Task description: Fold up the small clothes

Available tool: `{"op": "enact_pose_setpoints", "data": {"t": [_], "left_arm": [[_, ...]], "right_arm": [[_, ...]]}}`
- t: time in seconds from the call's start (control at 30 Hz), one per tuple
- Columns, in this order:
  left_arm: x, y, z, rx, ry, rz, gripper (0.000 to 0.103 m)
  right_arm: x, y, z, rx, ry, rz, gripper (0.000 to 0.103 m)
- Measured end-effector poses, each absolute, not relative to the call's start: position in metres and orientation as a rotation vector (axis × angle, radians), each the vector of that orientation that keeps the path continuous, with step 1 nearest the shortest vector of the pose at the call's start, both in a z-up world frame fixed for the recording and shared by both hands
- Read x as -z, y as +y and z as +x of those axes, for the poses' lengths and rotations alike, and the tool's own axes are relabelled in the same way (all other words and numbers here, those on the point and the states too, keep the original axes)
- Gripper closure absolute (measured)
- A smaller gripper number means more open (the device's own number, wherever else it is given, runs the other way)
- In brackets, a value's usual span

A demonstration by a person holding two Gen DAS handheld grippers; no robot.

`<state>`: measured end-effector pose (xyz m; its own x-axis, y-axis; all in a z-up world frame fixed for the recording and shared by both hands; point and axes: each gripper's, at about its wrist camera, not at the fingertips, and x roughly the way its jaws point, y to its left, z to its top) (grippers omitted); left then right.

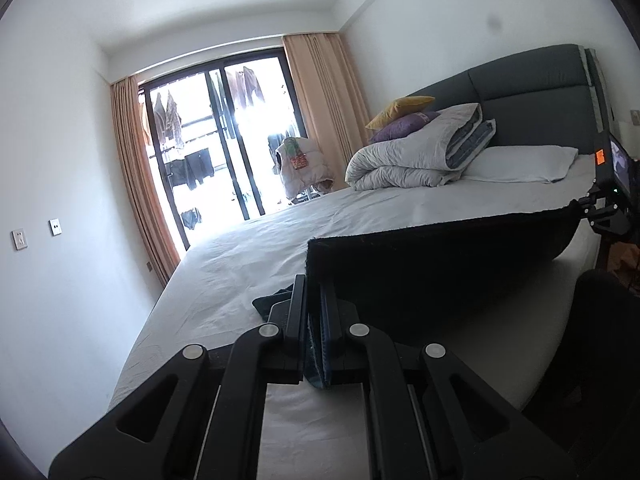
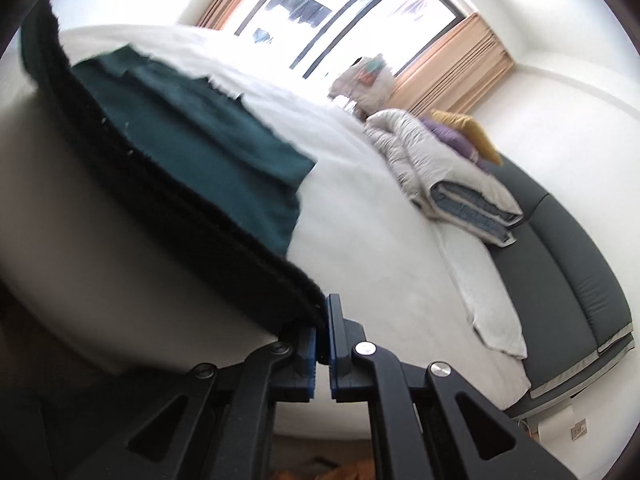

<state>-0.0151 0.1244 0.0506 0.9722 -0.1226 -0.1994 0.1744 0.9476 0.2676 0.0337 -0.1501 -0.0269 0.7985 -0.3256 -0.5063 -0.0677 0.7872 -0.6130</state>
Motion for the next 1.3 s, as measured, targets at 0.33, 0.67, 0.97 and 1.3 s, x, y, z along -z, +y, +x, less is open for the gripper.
{"op": "enact_pose_setpoints", "data": {"t": [0.33,0.67,0.97,1.3], "left_arm": [[-0.071,0.143,0.04,0.074,0.218,0.19,0.098],[-0.075,0.171,0.128,0.047,0.328,0.143,0.098],[-0.054,0.204,0.241,0.041,0.468,0.131,0.098],[0.022,0.253,0.361,0.002,0.684,0.111,0.098]], "right_arm": [[-0.013,-0.124,0.112,0.119,0.488,-0.781,0.099],[-0.015,-0.114,0.217,0.064,0.539,-0.851,0.099],[-0.001,-0.097,0.31,0.023,0.617,-0.915,0.099],[0.045,-0.081,0.401,-0.044,0.785,-0.873,0.099]]}}
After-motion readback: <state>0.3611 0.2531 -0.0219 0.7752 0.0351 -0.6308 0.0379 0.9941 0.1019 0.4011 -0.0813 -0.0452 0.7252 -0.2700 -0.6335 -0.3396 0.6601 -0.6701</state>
